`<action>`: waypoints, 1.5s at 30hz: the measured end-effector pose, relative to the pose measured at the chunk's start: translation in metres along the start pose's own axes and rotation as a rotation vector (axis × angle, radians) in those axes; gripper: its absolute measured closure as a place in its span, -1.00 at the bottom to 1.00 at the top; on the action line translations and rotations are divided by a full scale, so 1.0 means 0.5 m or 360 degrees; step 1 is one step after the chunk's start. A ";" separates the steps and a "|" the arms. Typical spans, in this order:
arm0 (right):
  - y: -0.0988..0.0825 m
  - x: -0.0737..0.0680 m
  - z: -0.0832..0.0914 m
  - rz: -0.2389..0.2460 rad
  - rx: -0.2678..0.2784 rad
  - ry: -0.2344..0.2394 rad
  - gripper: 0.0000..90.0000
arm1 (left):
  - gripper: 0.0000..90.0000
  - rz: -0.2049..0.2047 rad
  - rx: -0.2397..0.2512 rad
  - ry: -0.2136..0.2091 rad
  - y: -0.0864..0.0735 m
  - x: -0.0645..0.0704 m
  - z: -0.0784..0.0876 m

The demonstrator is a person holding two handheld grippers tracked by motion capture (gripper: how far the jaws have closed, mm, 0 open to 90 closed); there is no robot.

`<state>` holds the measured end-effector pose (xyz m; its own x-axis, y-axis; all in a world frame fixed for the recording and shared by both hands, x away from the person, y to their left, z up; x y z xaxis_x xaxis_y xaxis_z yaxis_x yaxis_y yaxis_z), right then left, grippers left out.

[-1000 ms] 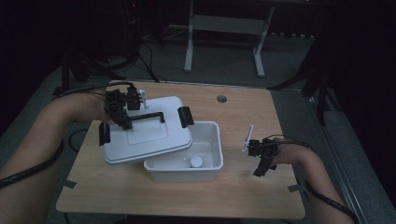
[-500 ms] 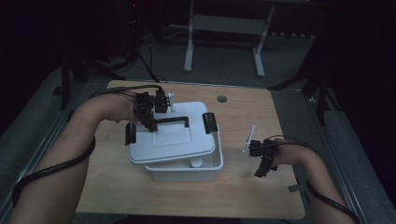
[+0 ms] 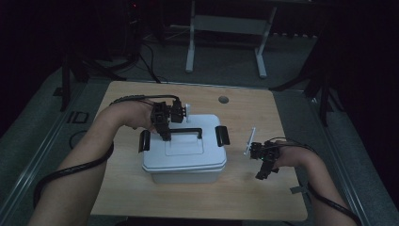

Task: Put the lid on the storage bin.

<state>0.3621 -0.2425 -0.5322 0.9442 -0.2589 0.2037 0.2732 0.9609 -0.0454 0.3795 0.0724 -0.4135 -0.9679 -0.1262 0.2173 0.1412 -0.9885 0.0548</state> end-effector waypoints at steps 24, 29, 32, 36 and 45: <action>0.009 -0.006 -0.012 0.0009 0.0002 0.0020 -0.60 | 0.44 0.0040 0.0005 0.0007 0.006 -0.030 -0.047; 0.008 -0.004 -0.009 0.0005 0.0007 0.0010 -0.60 | -0.24 0.0152 0.0129 0.0108 -0.007 -0.043 -0.028; 0.008 -0.002 -0.008 -0.0005 0.0016 0.0001 -0.60 | -0.67 0.0177 0.0189 0.0065 -0.020 -0.039 -0.029; 0.008 0.002 -0.005 -0.0026 0.0028 -0.0014 -0.61 | -0.97 0.0191 0.0239 0.0102 -0.044 -0.045 -0.033; 0.004 0.003 -0.009 -0.0070 0.0047 -0.0023 -0.62 | -0.97 0.0211 0.0478 0.0216 -0.103 -0.050 -0.022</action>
<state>0.3650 -0.2415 -0.5365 0.9286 -0.2994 0.2191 0.3085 0.9512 -0.0074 0.3941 0.1254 -0.4323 -0.9530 -0.2819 0.1115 0.3030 -0.8965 0.3233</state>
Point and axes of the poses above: each handheld gripper's, and its own axes: z roughly backward along the jaws, y roughly out of its top, x roughly to its right, the point moved 7 cm from there along -z, roughly forward along the jaws, and after that the axes turned 13 degrees about -y, right-handed, at the moved point
